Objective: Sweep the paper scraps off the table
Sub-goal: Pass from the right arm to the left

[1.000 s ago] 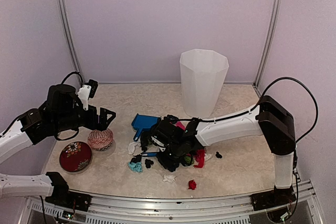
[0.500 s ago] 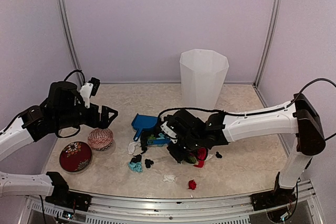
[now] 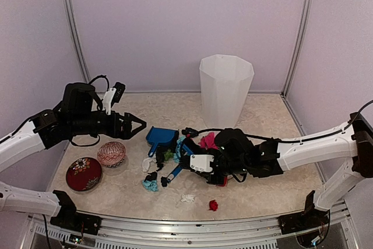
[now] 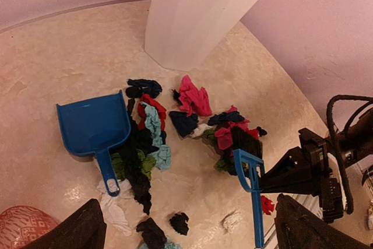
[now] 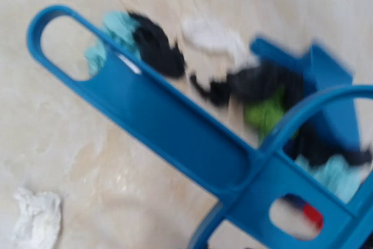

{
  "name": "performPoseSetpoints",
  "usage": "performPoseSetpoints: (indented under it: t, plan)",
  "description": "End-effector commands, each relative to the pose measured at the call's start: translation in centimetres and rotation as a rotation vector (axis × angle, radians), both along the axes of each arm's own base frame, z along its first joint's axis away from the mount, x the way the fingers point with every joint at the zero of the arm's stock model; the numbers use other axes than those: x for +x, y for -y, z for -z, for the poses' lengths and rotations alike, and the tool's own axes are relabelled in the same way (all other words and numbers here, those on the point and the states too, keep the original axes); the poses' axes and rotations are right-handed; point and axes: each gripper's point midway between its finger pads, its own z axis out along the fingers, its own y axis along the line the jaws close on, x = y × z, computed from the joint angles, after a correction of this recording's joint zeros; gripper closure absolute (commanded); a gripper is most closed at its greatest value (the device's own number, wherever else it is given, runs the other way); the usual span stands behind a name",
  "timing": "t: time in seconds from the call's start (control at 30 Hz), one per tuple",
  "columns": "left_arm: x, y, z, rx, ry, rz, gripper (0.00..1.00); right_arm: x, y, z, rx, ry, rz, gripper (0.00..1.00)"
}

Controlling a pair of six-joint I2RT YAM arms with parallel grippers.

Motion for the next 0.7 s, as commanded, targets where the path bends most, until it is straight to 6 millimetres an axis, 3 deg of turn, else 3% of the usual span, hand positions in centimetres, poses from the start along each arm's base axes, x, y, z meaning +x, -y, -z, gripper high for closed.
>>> performPoseSetpoints:
  t: [0.0, 0.13, 0.4, 0.67]
  plan:
    - [-1.8, 3.7, -1.9, -0.16, -0.041, 0.16, 0.02, -1.0, -1.4, -1.5, -0.012, 0.208, -0.227, 1.0]
    - [-2.9, 5.7, -1.0, -0.177, -0.101, 0.26, 0.05, -1.1, -1.7, -1.1, -0.05, 0.253, -0.311, 1.0]
    - [-4.3, 8.0, 3.3, -0.145, -0.254, 0.393, 0.13, -2.2, -1.3, -0.3, -0.112, 0.338, -0.472, 1.0]
    - [-5.7, 10.2, 6.1, -0.115, -0.338, 0.494, 0.19, -1.2, -1.5, -0.1, -0.181, 0.389, -0.484, 1.0]
